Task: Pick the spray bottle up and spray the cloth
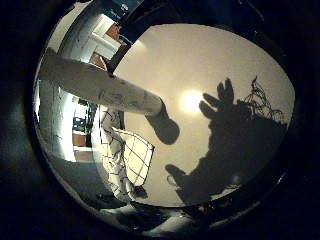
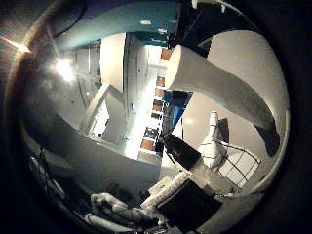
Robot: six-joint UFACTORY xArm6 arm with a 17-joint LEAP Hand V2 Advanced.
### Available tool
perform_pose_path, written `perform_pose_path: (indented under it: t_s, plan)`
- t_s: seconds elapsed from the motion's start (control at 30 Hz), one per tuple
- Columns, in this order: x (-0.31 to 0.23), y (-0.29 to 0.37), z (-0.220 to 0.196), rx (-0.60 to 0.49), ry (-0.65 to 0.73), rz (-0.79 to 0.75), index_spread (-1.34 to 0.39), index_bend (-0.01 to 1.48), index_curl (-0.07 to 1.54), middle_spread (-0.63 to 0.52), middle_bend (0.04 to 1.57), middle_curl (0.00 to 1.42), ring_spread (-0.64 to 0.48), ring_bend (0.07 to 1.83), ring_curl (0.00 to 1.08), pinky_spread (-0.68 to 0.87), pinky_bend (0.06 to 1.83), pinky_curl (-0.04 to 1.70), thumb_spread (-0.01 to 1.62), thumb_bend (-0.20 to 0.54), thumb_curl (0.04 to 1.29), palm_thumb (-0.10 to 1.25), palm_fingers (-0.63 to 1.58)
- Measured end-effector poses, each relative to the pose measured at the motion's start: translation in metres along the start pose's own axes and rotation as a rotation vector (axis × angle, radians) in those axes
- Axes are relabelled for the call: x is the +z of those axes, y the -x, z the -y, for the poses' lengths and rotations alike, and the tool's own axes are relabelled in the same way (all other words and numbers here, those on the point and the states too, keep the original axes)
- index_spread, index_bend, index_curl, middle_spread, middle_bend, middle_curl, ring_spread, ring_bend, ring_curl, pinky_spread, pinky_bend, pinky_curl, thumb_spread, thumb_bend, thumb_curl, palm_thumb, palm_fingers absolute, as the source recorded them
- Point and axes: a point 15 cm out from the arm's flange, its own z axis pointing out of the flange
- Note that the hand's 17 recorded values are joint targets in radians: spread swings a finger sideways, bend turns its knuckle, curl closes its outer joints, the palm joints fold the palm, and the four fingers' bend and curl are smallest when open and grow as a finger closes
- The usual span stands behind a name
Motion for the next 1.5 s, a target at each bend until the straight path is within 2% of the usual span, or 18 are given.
perform_pose_path:
  t_s: [0.3, 0.57, 0.67, 0.8, 0.9, 0.93, 1.0, 1.03, 1.1, 1.2, 1.37, 1.5]
  plan:
    - [0.028, 0.001, -0.006, 0.018, 0.05, 0.032, -0.08, 0.15, 0.28, 0.21, 0.25, 0.36, 0.23, 0.4, 0.27, 0.37, 0.3, 0.31, 1.06, -0.024, 0.31, 0.61, 0.16]
    - [0.056, 0.012, 0.006, 0.017, 0.05, 0.055, -0.07, 0.16, 0.28, 0.2, 0.25, 0.36, 0.22, 0.41, 0.27, 0.35, 0.28, 0.31, 1.06, -0.024, 0.32, 0.59, 0.19]
    - [0.066, 0.017, 0.02, 0.024, 0.029, 0.055, -0.07, 0.16, 0.29, 0.16, 0.28, 0.37, 0.21, 0.42, 0.27, 0.35, 0.26, 0.3, 1.06, -0.022, 0.32, 0.59, 0.24]
    - [0.083, 0.021, 0.03, 0.051, 0.021, 0.075, -0.11, 0.17, 0.3, 0.06, 0.36, 0.41, 0.13, 0.53, 0.29, 0.33, 0.24, 0.29, 1.05, -0.016, 0.33, 0.63, 0.42]
    - [0.098, 0.024, 0.04, 0.071, 0.006, 0.1, -0.2, 0.21, 0.33, -0.07, 0.51, 0.47, -0.03, 0.71, 0.34, 0.22, 0.23, 0.26, 1.05, 0.004, 0.36, 0.75, 0.75]
    - [0.102, 0.023, 0.043, 0.083, 0.0, 0.111, -0.25, 0.26, 0.37, -0.12, 0.56, 0.51, -0.1, 0.8, 0.38, 0.15, 0.28, 0.27, 1.05, 0.011, 0.37, 0.82, 0.96]
    - [0.108, 0.019, 0.05, 0.108, -0.019, 0.131, -0.29, 0.3, 0.41, -0.16, 0.62, 0.56, -0.17, 0.88, 0.43, 0.03, 0.41, 0.3, 1.04, 0.011, 0.39, 0.88, 1.13]
    - [0.111, 0.016, 0.053, 0.119, -0.027, 0.14, -0.31, 0.36, 0.46, -0.18, 0.68, 0.59, -0.2, 0.92, 0.46, -0.04, 0.51, 0.34, 1.03, 0.006, 0.41, 0.92, 1.22]
    - [0.115, 0.01, 0.053, 0.14, -0.031, 0.149, -0.32, 0.49, 0.54, -0.19, 0.81, 0.65, -0.22, 0.98, 0.49, -0.14, 0.66, 0.41, 1.01, -0.006, 0.43, 0.97, 1.27]
    - [0.118, 0.005, 0.056, 0.147, -0.029, 0.153, -0.31, 0.67, 0.65, -0.17, 0.94, 0.69, -0.2, 1.08, 0.53, -0.21, 0.83, 0.49, 1.0, -0.013, 0.46, 1.0, 1.26]
    - [0.115, 0.003, 0.063, 0.141, -0.036, 0.159, -0.26, 0.89, 0.78, -0.12, 1.15, 0.74, -0.19, 1.23, 0.6, -0.24, 1.01, 0.63, 0.98, -0.012, 0.51, 1.04, 1.21]
    - [0.104, 0.017, 0.071, 0.111, -0.043, 0.183, -0.22, 1.04, 0.82, -0.11, 1.23, 0.75, -0.19, 1.27, 0.63, -0.23, 1.1, 0.71, 0.98, -0.009, 0.54, 1.07, 1.21]
